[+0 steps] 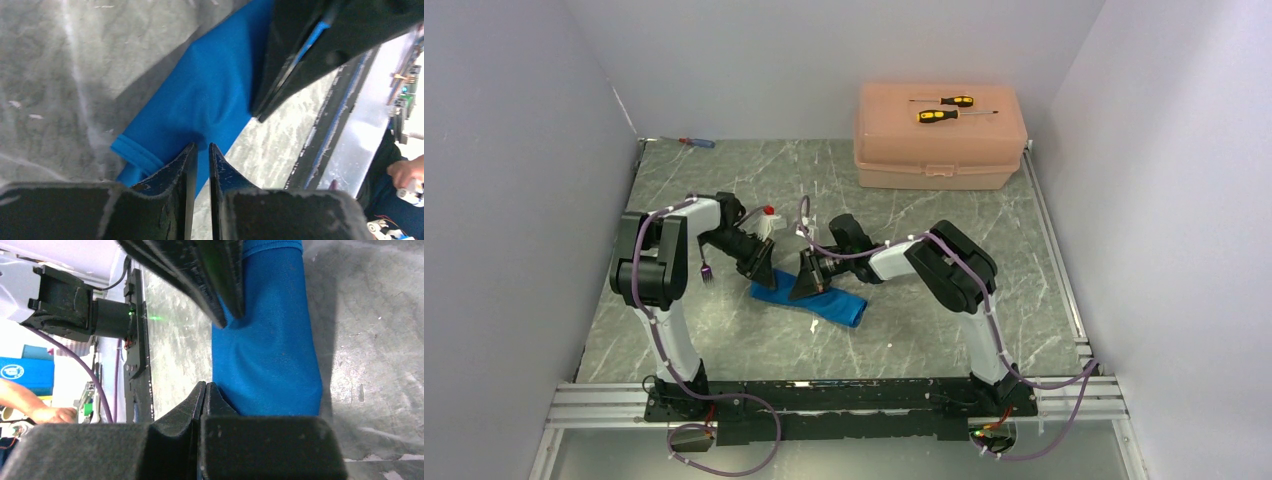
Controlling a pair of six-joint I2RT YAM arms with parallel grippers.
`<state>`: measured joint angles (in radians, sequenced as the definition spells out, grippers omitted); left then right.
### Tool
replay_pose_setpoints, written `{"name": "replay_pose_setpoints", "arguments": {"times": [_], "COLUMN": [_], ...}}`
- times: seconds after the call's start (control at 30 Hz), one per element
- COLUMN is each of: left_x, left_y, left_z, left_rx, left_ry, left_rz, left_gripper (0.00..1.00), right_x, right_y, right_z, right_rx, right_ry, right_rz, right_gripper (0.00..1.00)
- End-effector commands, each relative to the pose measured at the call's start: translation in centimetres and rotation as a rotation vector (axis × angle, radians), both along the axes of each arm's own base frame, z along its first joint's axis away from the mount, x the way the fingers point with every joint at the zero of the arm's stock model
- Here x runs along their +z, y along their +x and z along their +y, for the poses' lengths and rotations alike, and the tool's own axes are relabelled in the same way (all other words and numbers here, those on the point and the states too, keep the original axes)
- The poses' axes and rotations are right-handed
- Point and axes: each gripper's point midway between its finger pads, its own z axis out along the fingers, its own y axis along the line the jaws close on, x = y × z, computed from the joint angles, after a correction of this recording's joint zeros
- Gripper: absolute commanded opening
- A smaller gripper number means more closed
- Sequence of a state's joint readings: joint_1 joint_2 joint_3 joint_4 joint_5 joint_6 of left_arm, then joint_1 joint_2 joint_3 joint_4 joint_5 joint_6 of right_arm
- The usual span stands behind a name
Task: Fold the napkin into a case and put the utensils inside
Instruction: Smooth out the smaller rectangle-folded napkin at the center of the board.
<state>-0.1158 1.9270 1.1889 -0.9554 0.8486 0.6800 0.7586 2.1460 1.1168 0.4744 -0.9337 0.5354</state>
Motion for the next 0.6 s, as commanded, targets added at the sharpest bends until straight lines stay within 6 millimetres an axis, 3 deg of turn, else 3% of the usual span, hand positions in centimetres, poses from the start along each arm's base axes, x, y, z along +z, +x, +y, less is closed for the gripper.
{"name": "replay_pose_setpoints", "arguments": {"times": [0.0,0.13,0.23,0.4,0.57], "left_x": [-2.0,-2.9,-3.1,-3.3,-4.0], "left_y": [1.5,1.7,1.9,1.6,1.5], "left_z": [1.2,1.4,1.3,0.9,1.2], "left_rx": [-0.004,0.013,0.032,0.044,0.044], "left_ry": [0.096,0.123,0.125,0.112,0.144], "left_rz": [-0.086,-0.086,-0.079,-0.048,-0.041], "left_gripper": [0.19,0.18,0.18,0.18,0.18], "right_x": [3.6,6.8,8.1,6.9,4.0], "right_y": [0.4,0.3,-1.0,-4.1,-4.7], "right_z": [-0.2,-1.5,-3.0,-5.9,-8.5], "right_rx": [0.022,0.010,0.014,0.009,-0.045], "right_ry": [0.110,0.176,0.201,0.162,0.089], "right_rz": [-0.049,-0.078,-0.087,-0.044,0.017], "right_gripper": [0.00,0.10,0.11,0.05,0.00]}}
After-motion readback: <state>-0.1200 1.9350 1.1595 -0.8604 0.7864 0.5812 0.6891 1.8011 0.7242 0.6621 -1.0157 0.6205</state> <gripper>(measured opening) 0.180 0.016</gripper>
